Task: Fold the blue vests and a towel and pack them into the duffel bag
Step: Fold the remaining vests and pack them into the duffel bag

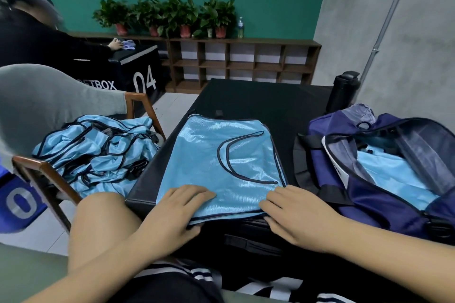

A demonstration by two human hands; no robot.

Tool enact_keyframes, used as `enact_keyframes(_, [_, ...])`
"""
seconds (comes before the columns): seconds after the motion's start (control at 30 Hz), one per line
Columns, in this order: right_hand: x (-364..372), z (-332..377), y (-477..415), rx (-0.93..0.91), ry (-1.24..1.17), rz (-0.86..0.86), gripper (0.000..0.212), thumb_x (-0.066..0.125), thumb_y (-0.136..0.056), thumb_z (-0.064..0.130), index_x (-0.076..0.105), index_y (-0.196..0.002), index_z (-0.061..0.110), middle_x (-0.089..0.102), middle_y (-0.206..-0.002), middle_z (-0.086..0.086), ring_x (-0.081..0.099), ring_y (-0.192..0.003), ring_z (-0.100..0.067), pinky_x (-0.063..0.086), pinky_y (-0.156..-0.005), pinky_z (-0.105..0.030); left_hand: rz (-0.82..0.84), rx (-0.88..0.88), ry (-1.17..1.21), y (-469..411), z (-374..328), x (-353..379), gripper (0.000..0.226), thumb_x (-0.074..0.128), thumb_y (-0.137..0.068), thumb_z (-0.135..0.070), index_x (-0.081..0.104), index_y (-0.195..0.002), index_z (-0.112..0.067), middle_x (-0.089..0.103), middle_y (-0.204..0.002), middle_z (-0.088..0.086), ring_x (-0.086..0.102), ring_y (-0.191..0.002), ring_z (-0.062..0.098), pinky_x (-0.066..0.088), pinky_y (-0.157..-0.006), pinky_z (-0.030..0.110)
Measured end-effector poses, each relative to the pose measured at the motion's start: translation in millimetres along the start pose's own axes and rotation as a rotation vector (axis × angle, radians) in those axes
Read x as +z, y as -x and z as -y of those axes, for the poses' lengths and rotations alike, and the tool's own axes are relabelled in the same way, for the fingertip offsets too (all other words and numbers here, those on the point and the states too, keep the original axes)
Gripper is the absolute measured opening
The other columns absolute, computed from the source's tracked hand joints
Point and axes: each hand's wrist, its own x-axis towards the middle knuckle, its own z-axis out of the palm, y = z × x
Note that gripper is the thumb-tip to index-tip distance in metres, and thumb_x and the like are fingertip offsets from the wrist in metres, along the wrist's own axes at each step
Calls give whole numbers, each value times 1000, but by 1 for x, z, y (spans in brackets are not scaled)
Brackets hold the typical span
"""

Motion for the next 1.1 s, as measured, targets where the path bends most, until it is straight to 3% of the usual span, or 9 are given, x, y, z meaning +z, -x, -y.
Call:
enact_keyframes(0.1, [1, -6, 1, 49, -38, 61, 6, 57, -92, 29, 55, -95, 23, 51, -92, 3, 53, -84, -23, 48, -71, -37, -5, -4, 20, 3, 7, -9, 68, 71, -78, -37, 52, -144, -36, 50, -138, -18, 53, -127, 10, 45, -100, 33])
enact_keyframes(0.2, [-1, -14, 0, 143, -104, 152, 15, 60, -84, 27, 54, -98, 25, 51, -95, 6, 54, -88, -21, 50, -74, -35, -28, -31, 68, 6, 16, -19, 48, 69, -81, -37, 60, -128, -38, 55, -125, -20, 57, -114, 9, 50, -94, 36])
enact_keyframes(0.4, [-10, -21, -3, 238, -254, 195, 17, 41, -93, 34, 49, -107, 29, 48, -105, 11, 47, -97, -16, 40, -85, -32, -61, -140, 57, 9, 30, -42, 28, 61, -80, -41, 60, -108, -43, 60, -106, -26, 60, -100, 1, 52, -85, 33])
enact_keyframes(0.53, [-29, -26, -2, 313, -436, 191, 8, 49, -96, 30, 49, -104, 30, 54, -95, 11, 43, -89, -10, 37, -82, -26, -85, -264, 210, 4, 26, -70, 12, 65, -83, -27, 61, -91, -35, 64, -78, -17, 57, -69, 0, 45, -67, 22])
enact_keyframes(0.6, [-44, -29, -4, 408, -599, 204, 4, 53, -95, 27, 51, -97, 26, 53, -78, 4, 44, -74, -12, 40, -72, -31, -21, -294, 353, 1, 23, -85, 13, 69, -86, -15, 64, -88, -27, 65, -72, -7, 52, -60, 4, 42, -61, 22])
enact_keyframes(0.73, [-65, -44, -17, 502, -823, 106, 16, 63, -91, 8, 53, -80, 16, 50, -74, 1, 43, -69, -3, 35, -65, -27, -63, -300, 534, -10, 30, -101, 18, 63, -79, -26, 67, -95, -19, 69, -82, 5, 63, -81, 36, 52, -75, 43])
enact_keyframes(0.87, [-51, -70, -41, 678, -868, 18, 21, 67, -91, 16, 54, -76, 14, 41, -63, 12, 36, -60, -2, 30, -56, -25, -59, -378, 580, -42, 52, -106, 14, 66, -85, -24, 67, -95, -16, 67, -86, 11, 58, -75, 18, 45, -76, 36])
enact_keyframes(0.97, [-29, -87, -64, 802, -907, -33, 17, 70, -92, 22, 62, -79, 16, 49, -60, 12, 39, -55, -3, 32, -54, -25, -29, -460, 550, -68, 70, -103, 2, 72, -92, -17, 70, -93, -18, 74, -85, 4, 64, -75, 12, 50, -78, 35])
enact_keyframes(1.1, [-4, -102, -92, 888, -842, -79, 18, 70, -94, 25, 62, -79, 18, 56, -64, 9, 45, -55, -8, 36, -55, -29, -32, -541, 462, -98, 82, -103, 5, 76, -89, -20, 71, -87, -18, 78, -79, -3, 68, -70, 8, 51, -76, 30])
